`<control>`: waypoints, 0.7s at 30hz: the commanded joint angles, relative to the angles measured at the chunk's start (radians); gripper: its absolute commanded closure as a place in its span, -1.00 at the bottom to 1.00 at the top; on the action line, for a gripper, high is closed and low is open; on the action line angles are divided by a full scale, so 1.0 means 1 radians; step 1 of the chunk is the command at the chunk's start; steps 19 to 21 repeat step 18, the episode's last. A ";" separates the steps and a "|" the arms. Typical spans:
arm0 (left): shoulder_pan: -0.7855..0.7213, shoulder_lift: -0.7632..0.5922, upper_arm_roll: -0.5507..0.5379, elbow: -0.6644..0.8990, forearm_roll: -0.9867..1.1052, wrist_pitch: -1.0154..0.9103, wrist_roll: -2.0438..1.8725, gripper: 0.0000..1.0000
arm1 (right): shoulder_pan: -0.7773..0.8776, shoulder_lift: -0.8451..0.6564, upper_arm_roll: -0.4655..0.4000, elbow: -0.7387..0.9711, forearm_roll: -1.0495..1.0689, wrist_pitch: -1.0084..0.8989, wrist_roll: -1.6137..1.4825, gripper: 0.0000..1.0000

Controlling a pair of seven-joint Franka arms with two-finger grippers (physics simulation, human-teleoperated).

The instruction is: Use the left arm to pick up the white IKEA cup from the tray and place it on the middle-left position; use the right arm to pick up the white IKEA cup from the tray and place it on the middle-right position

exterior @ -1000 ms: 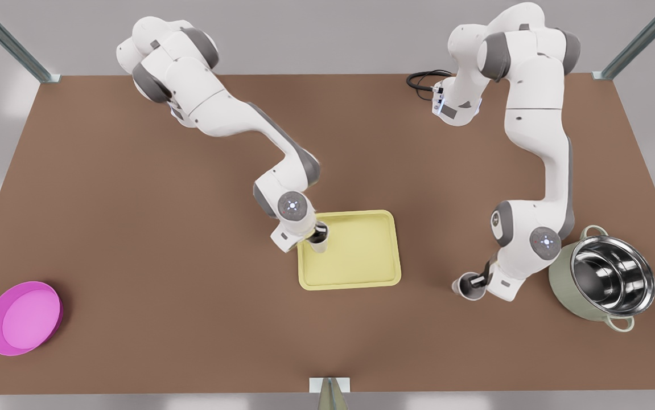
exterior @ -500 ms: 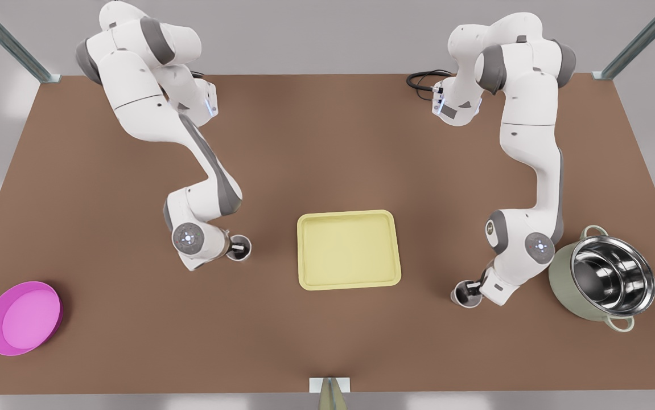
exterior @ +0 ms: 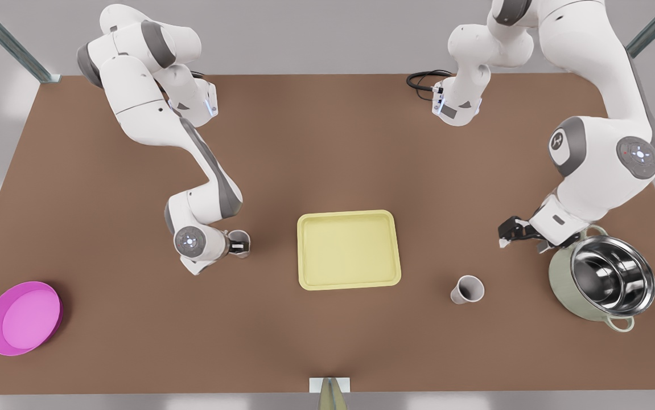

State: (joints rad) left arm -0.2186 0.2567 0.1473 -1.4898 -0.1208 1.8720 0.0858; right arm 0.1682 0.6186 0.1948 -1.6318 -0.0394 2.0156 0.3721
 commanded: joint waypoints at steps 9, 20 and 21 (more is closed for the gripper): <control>-0.005 0.001 -0.006 0.002 0.004 -0.094 -0.069 -1.00 | -0.042 -0.181 -0.015 0.053 -0.007 -0.018 -0.128 -1.00; -0.005 0.007 -0.008 0.000 0.006 -0.093 -0.074 -1.00 | -0.236 -0.425 -0.034 0.164 -0.002 -0.475 -0.412 -1.00; -0.005 0.007 -0.008 0.000 0.006 -0.093 -0.074 -1.00 | -0.236 -0.425 -0.034 0.164 -0.002 -0.475 -0.412 -1.00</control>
